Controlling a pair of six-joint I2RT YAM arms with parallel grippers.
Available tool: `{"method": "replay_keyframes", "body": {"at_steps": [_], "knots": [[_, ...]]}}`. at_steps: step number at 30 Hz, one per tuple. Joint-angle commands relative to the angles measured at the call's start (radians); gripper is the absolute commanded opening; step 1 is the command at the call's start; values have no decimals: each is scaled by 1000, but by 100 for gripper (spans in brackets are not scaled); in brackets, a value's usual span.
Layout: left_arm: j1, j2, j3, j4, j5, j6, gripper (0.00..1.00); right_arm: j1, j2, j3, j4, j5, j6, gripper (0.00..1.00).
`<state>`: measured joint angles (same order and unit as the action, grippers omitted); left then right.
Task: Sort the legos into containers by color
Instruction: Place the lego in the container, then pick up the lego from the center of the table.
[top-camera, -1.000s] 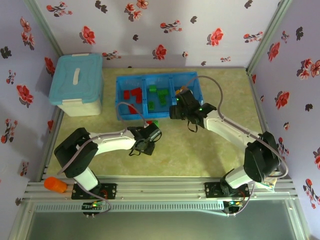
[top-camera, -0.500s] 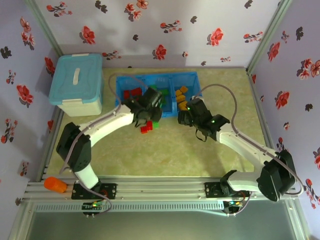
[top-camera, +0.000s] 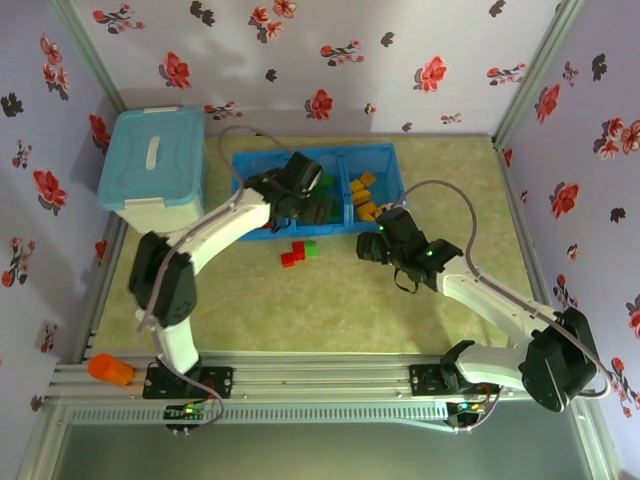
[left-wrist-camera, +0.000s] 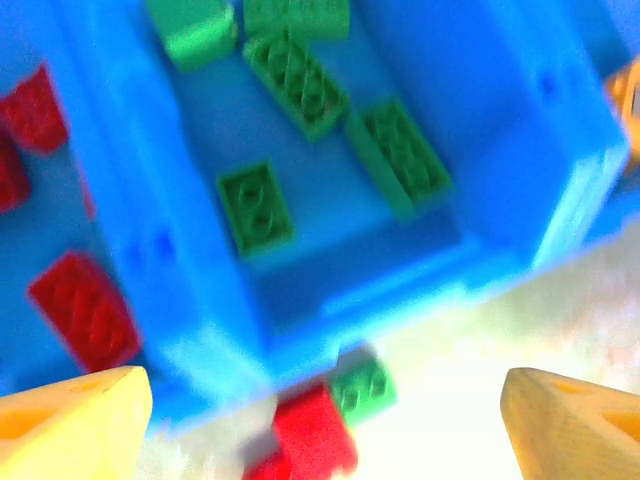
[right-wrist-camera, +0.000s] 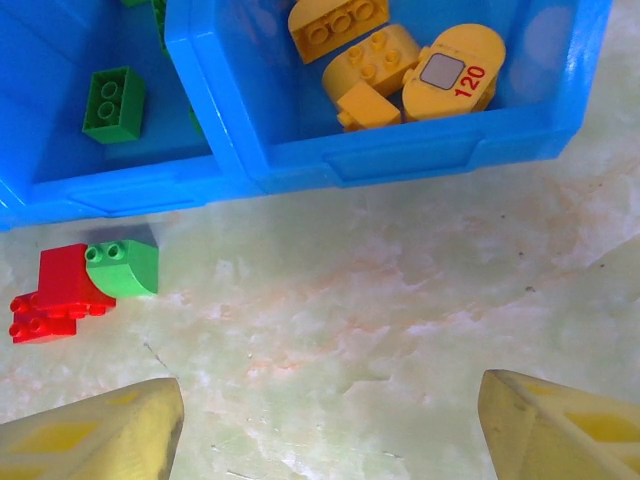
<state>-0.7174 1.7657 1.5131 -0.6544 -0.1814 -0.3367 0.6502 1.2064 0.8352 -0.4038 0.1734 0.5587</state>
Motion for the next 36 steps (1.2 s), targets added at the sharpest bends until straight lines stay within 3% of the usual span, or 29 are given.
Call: {"method": "replay_keyframes", "body": {"at_steps": [1,5,9,17,27,36], "knots": [[-7,-185,-198,59,22,-64,82,16,38,8,36,-26,-7,78],[-7,-302,-459,177,77,-111,74,30,80,25,63,-36,-2,77],[-3,-294,-581,288,160,-120,74,50,119,46,72,-44,4,77],[7,-94,-507,263,154,-160,74,66,116,41,56,-22,10,77],[8,56,-391,174,47,-158,70,65,96,1,59,7,13,77],[9,94,-352,99,-2,-149,42,62,92,-4,61,17,15,77]]}}
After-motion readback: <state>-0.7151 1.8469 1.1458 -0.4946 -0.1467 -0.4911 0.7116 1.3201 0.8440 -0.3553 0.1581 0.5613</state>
